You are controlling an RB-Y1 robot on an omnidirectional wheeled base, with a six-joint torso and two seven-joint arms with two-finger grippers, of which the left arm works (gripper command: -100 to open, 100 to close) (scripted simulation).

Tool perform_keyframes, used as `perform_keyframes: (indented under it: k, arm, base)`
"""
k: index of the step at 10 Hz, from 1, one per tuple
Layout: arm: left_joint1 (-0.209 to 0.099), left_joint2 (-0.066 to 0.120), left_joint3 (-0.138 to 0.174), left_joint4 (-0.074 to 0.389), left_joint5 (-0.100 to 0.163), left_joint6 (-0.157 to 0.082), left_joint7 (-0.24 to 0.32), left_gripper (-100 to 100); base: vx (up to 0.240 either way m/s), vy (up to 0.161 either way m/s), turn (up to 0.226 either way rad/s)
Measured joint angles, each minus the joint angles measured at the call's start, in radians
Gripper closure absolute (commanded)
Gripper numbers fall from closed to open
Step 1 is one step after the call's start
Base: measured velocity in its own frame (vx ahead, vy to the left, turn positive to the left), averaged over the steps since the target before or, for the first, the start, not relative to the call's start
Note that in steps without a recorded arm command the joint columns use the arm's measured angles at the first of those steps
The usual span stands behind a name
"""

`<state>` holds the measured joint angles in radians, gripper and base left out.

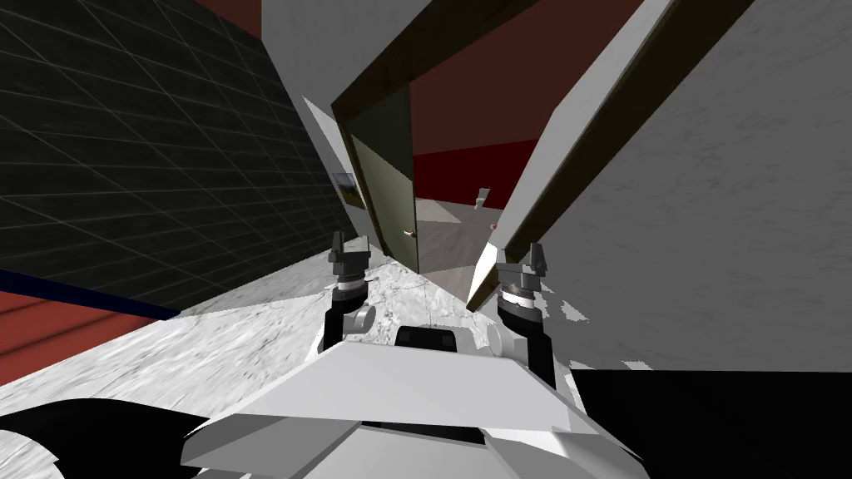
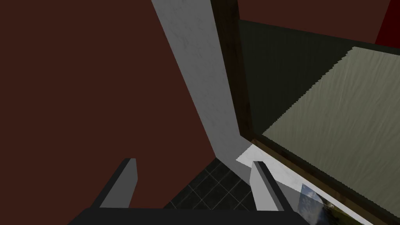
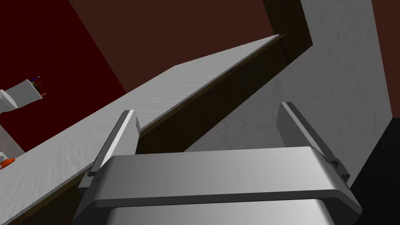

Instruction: Push the door open

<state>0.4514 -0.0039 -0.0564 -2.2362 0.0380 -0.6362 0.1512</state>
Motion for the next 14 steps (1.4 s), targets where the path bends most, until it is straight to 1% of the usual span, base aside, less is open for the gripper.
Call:
perform_keyframes:
  k: [2, 4, 5, 7, 9, 11, 12, 13, 14]
  arm:
    - [-0.020, 0.009, -0.004, 0.049, -0.003, -0.009, 0.002, -100]
    - [-0.037, 0.019, -0.011, 0.093, -0.007, -0.011, 0.004, -100]
    - [-0.047, 0.019, -0.019, 0.110, -0.011, -0.008, 0.002, -100]
    - [-0.057, 0.027, -0.027, 0.147, -0.015, -0.010, 0.004, -100]
    - [-0.077, 0.032, -0.039, 0.206, -0.022, -0.025, 0.003, -100]
    - [-0.102, 0.044, -0.042, 0.271, -0.024, -0.035, 0.008, -100]
    - [-0.115, 0.044, -0.049, 0.295, -0.029, -0.032, 0.007, -100]
    - [-0.119, 0.047, -0.058, 0.322, -0.033, -0.038, 0.007, -100]
    - [-0.129, 0.049, -0.065, 0.347, -0.037, -0.040, 0.007, -100]
  base:
    - [0.078, 0.033, 0.001]
    - [0.080, 0.030, -0.013]
    - [0.069, 0.050, -0.009]
    - [0.103, 0.062, -0.013]
    - [0.085, 0.061, -0.012]
    - [0.095, 0.059, -0.015]
    - [0.096, 0.075, -0.017]
    - [0.092, 0.077, -0.014]
    - [0.062, 0.046, -0.009]
